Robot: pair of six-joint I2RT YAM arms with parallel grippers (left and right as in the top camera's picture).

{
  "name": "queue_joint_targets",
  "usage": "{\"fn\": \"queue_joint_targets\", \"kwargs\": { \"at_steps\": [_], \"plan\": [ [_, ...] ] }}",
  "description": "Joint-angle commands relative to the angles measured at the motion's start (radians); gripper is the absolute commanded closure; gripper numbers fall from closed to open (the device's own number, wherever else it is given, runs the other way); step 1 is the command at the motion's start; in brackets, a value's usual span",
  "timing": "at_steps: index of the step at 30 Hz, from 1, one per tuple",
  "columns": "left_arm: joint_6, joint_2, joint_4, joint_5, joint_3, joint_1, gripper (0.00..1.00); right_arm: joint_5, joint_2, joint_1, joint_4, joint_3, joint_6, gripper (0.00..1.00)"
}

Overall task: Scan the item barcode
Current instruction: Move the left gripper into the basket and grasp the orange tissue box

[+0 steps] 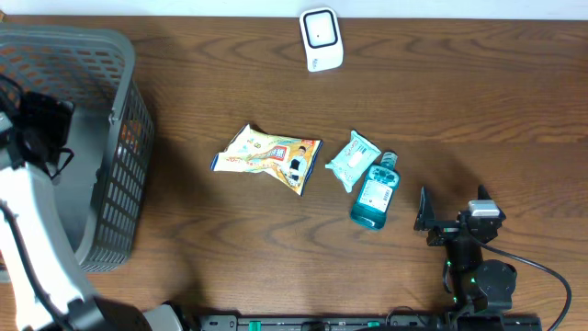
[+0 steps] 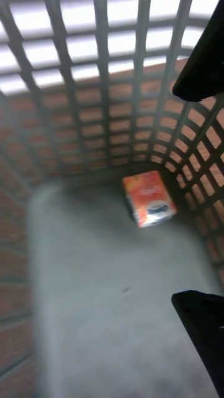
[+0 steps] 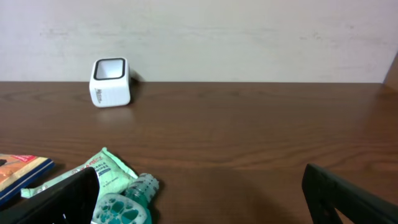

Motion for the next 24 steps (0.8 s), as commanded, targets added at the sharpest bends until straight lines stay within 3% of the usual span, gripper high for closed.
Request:
{"fn": "queue_joint_targets", "kwargs": {
  "at_steps": [1, 4, 14, 24],
  "plan": [
    [-0.046, 0.084, -0.008, 0.154, 0.014, 0.003, 0.02, 0.005, -0.005, -0.004, -0.003, -0.001, 0.014, 0.01],
    [-0.013, 0.153, -0.016, 0.190, 0.014, 0.003, 0.00, 0.005, -0.005, -0.004, -0.003, -0.001, 0.014, 0.01],
    [0.600, 0.291, 0.061, 0.237, 0.013, 0.003, 0.02, 0.005, -0.005, -0.004, -0.003, -0.001, 0.014, 0.01],
    [0.881, 0.307, 0.110, 0.230, 0.013, 0.001, 0.02, 0.006, -0.005, -0.004, -0.003, -0.001, 0.014, 0.01]
  ]
}}
